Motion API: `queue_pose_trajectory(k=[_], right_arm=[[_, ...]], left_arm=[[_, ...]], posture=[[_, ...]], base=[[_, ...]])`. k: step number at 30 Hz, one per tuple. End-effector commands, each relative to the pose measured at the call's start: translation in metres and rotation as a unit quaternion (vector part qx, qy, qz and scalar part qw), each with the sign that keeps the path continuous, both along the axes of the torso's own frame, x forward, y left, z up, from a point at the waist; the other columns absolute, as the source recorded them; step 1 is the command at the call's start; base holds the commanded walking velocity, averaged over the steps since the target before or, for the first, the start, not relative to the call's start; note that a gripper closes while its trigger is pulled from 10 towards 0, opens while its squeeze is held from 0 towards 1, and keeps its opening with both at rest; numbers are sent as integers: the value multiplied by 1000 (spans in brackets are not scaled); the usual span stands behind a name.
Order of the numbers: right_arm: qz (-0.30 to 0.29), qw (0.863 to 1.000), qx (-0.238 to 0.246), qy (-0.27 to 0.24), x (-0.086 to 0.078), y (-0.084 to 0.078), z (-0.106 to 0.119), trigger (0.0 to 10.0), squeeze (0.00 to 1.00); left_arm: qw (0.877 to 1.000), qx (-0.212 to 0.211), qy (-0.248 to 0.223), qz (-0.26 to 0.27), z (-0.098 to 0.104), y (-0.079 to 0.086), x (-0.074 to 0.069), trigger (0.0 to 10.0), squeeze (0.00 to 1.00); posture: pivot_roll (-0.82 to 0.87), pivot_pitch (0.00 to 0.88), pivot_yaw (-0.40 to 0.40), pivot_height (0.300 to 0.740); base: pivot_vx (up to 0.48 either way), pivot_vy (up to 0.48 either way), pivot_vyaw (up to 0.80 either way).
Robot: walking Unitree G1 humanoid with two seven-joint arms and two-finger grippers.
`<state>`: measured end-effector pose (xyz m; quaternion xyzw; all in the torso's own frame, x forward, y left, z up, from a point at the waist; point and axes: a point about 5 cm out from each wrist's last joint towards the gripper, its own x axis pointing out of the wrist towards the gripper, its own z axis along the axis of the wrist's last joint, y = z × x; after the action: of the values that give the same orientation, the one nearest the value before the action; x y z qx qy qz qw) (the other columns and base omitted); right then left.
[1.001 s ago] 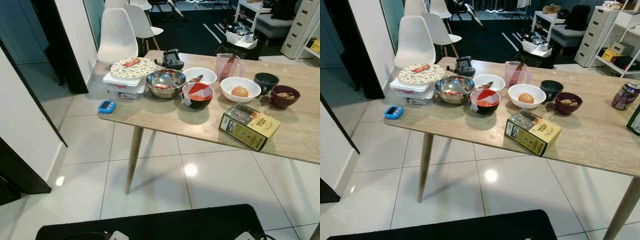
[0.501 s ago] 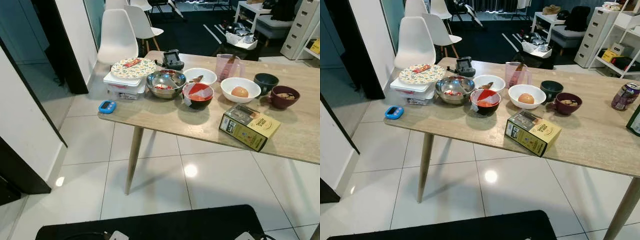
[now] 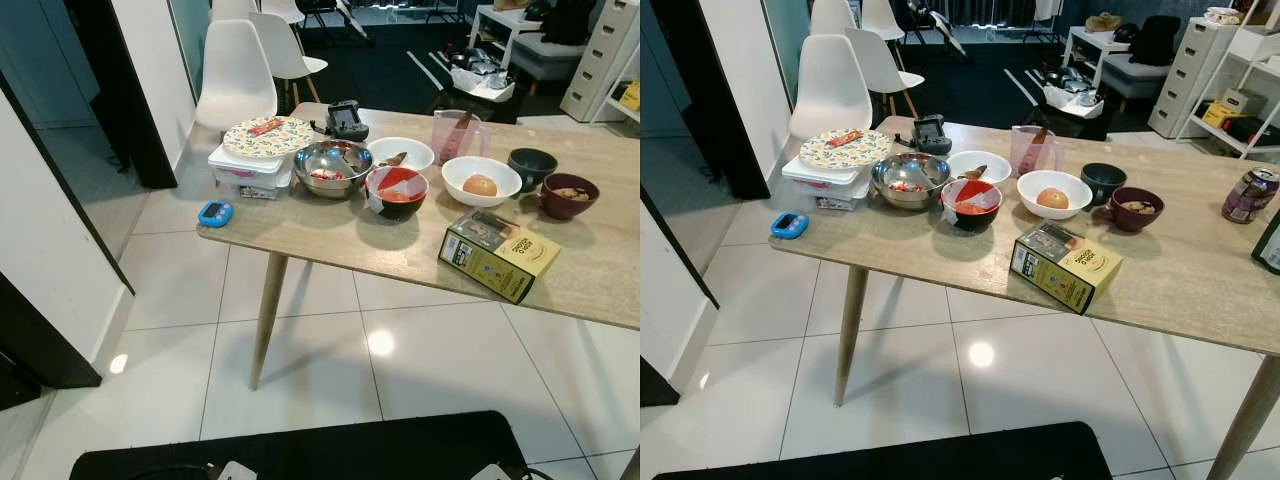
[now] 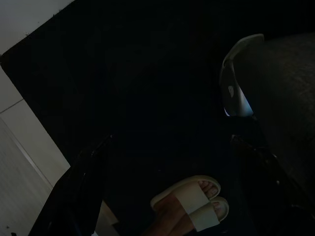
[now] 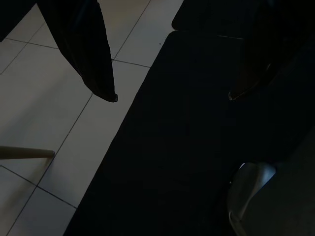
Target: Restocking fridge
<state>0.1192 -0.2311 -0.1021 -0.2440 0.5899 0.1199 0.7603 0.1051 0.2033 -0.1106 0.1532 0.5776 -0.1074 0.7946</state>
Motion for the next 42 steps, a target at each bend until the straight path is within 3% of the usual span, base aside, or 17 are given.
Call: queue_pose_trajectory(k=[1,10,42], right_arm=[[0,1000,-4,-2,2,-1,1,10000,0],[-6,1000,2,-15,13,3,3,10000,0],[-12,1000,3,-10,10,3,2,10000,0]], left_arm=[[1000,-11,5,-9,-1,-10,1,10000,0],[1000,-9,-2,-12,1,-9,11,10000,0],[1000,-10,5,-20,0,-12,7,10000,0]], posture=[[-35,0,-50,740],[-31,0,-45,740],[-34,0,-40,740]], base=[[0,0,0],[0,0,0],[0,0,0]])
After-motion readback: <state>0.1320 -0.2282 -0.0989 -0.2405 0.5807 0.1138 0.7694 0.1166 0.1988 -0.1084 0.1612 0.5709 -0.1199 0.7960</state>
